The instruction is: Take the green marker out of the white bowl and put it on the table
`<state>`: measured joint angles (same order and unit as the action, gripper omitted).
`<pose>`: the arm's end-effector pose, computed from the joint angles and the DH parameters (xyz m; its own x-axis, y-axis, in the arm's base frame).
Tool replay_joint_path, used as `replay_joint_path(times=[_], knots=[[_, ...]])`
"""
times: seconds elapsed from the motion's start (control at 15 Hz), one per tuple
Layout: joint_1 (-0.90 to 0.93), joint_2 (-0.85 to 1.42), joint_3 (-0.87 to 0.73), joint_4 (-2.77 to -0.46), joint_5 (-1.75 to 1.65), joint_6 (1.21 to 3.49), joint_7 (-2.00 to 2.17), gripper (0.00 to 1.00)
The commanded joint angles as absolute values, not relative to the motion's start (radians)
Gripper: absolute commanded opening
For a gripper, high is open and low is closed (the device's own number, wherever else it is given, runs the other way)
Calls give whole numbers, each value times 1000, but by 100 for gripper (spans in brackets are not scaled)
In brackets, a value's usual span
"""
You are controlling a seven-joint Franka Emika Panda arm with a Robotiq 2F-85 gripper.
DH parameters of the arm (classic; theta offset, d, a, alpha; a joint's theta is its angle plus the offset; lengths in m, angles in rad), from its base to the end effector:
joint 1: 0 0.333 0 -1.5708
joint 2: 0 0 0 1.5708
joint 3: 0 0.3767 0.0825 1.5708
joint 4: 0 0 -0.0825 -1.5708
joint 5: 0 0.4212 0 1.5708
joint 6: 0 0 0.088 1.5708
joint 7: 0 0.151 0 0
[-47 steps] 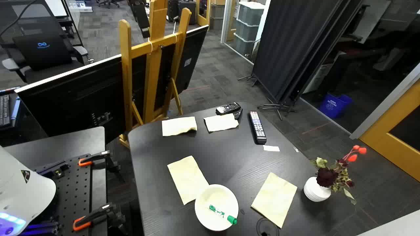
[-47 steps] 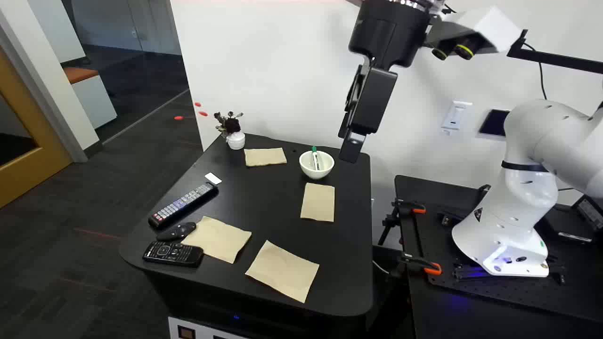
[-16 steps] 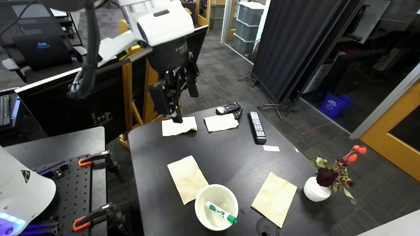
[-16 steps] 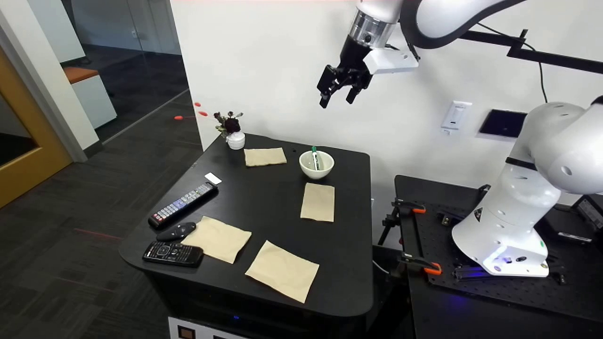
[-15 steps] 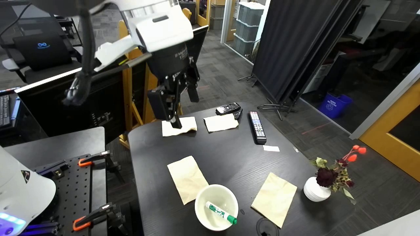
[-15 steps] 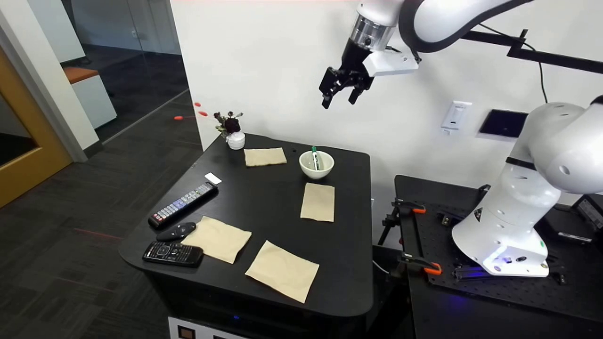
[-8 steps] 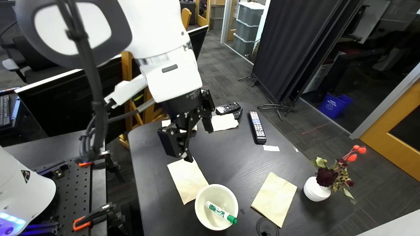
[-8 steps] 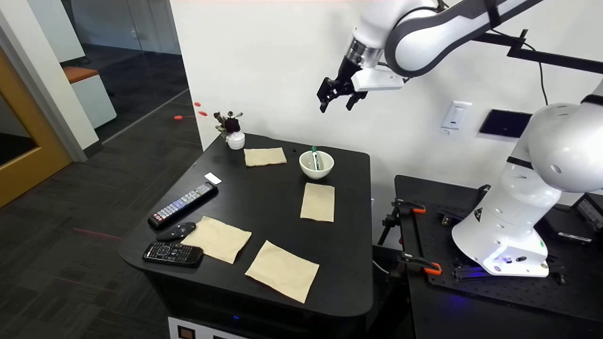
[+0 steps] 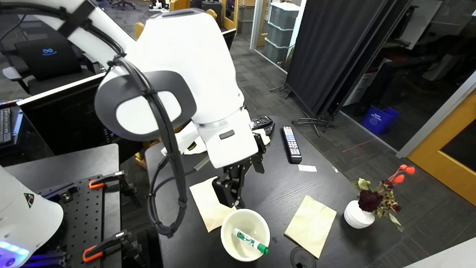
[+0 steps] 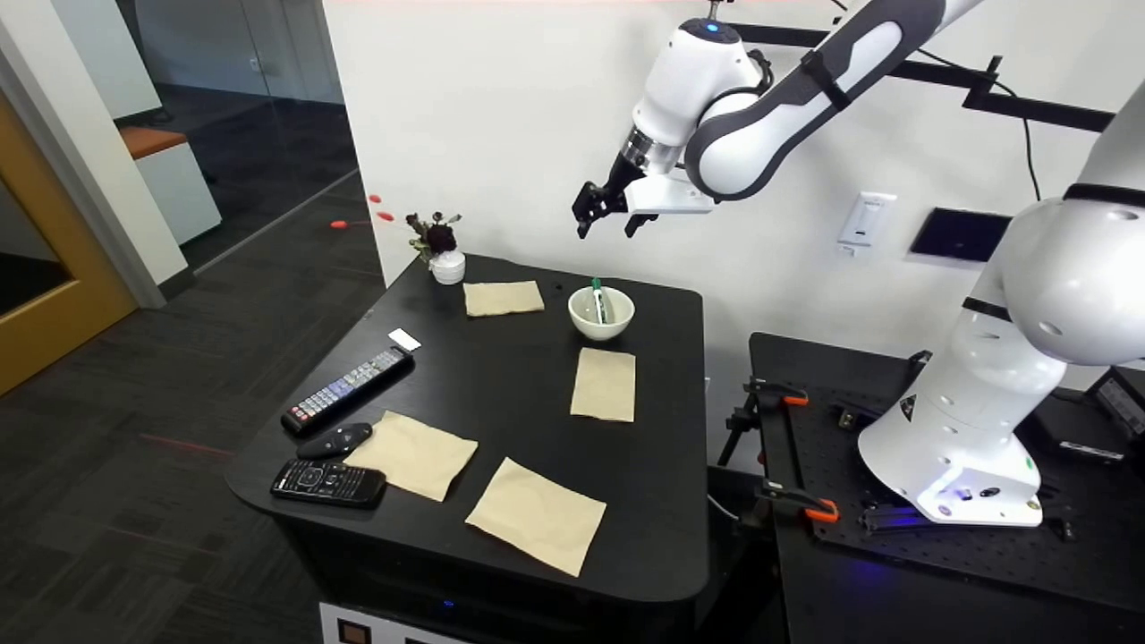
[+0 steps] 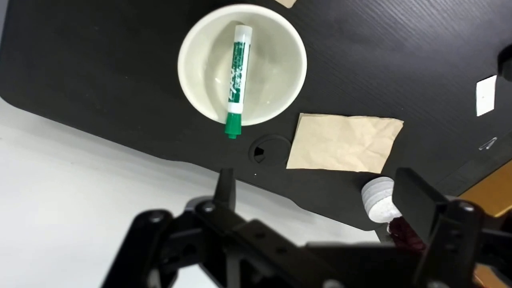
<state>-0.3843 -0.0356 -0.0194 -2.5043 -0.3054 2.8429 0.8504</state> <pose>0.4937 -0.1979 0.3249 0.4990 -0.7867 0.3634 -0.8087 -0.5735 -0.1310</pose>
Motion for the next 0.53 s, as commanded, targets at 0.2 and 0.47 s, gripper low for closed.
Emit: replay_joint_path(times=[0.2, 0.47], knots=[[-290, 105, -146, -2410, -300, 2808, 860, 100], [-216, 165, -229, -2396, -302, 2804, 865, 100]])
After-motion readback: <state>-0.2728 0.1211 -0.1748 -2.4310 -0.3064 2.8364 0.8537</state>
